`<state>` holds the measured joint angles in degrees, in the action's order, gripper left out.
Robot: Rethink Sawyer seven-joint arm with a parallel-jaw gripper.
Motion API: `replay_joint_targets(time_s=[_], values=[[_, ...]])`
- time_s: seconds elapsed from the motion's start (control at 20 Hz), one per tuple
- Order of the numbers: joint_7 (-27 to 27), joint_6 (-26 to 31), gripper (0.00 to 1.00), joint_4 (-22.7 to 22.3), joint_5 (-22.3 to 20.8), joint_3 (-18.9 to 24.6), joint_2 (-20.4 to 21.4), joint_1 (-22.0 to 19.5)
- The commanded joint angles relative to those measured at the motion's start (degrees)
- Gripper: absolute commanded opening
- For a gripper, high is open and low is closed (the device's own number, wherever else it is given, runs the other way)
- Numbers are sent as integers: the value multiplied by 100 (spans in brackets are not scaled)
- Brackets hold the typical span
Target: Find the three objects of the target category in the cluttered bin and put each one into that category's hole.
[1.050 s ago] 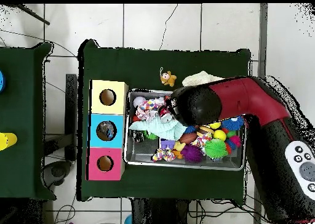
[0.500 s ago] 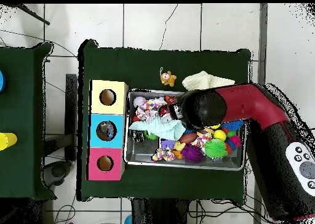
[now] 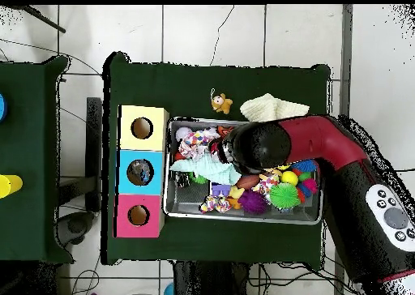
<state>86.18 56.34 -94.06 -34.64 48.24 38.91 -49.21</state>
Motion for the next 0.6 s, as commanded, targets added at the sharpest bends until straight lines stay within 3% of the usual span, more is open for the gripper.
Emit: replay_joint_targets(time_s=[0.05,0.6], values=[[-492,-160,100,-401,-234,-322,-285,22],[-431,-972,100,-563,-650,-285,-386,-55]])
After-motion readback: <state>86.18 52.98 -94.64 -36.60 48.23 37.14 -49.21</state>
